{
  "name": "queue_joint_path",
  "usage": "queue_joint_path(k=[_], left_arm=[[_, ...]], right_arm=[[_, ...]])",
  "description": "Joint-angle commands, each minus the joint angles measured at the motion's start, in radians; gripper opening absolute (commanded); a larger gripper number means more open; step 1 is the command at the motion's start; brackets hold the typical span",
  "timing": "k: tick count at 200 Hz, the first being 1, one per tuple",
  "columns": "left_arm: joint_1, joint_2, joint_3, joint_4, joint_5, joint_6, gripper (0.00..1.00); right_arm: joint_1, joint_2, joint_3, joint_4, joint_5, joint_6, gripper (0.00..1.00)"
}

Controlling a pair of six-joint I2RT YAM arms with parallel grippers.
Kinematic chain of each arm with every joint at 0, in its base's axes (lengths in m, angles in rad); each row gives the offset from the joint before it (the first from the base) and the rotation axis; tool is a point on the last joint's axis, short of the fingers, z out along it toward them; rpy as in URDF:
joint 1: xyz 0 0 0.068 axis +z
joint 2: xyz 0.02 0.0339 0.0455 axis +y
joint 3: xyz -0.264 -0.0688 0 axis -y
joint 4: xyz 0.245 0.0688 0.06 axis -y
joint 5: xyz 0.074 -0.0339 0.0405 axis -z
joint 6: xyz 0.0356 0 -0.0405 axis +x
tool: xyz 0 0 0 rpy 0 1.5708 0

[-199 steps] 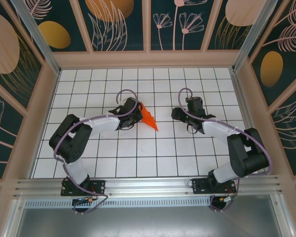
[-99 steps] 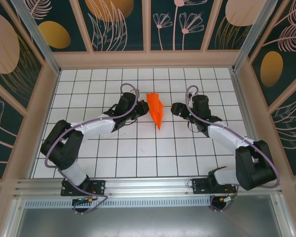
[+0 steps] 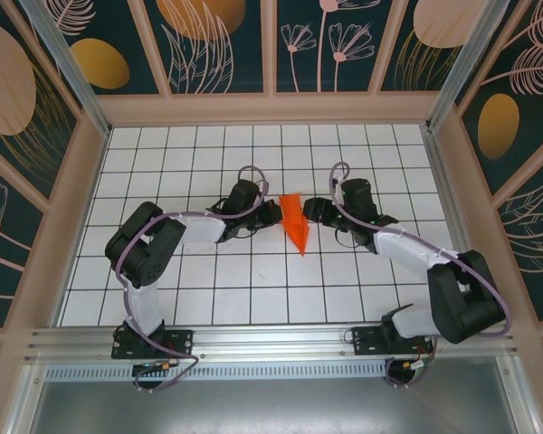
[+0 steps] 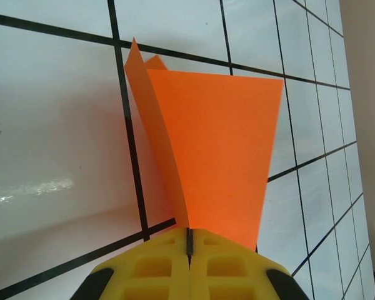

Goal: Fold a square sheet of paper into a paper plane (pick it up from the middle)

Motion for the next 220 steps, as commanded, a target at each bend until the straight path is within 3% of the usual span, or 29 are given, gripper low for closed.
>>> queue_joint_path(k=[1, 45, 115, 220], left_arm=[[0.018, 0.007, -0.021, 0.060, 0.017, 0.001, 0.00], [0.050, 0.010, -0.078, 0.099, 0.023, -0.054, 0.00], [0.054, 0.023, -0.072, 0.083, 0.031, -0.052, 0.00], [0.056, 0.031, -0.065, 0.064, 0.033, -0.049, 0.00]], right_arm=[[0.046, 0.062, 0.044, -0.056, 0.042, -0.022, 0.62], [0.100, 0.175, 0.121, -0.140, 0.092, -0.022, 0.62], [0.159, 0.203, 0.165, -0.159, 0.091, -0.045, 0.46], [0.196, 0.281, 0.202, -0.177, 0.064, -0.072, 0.43]])
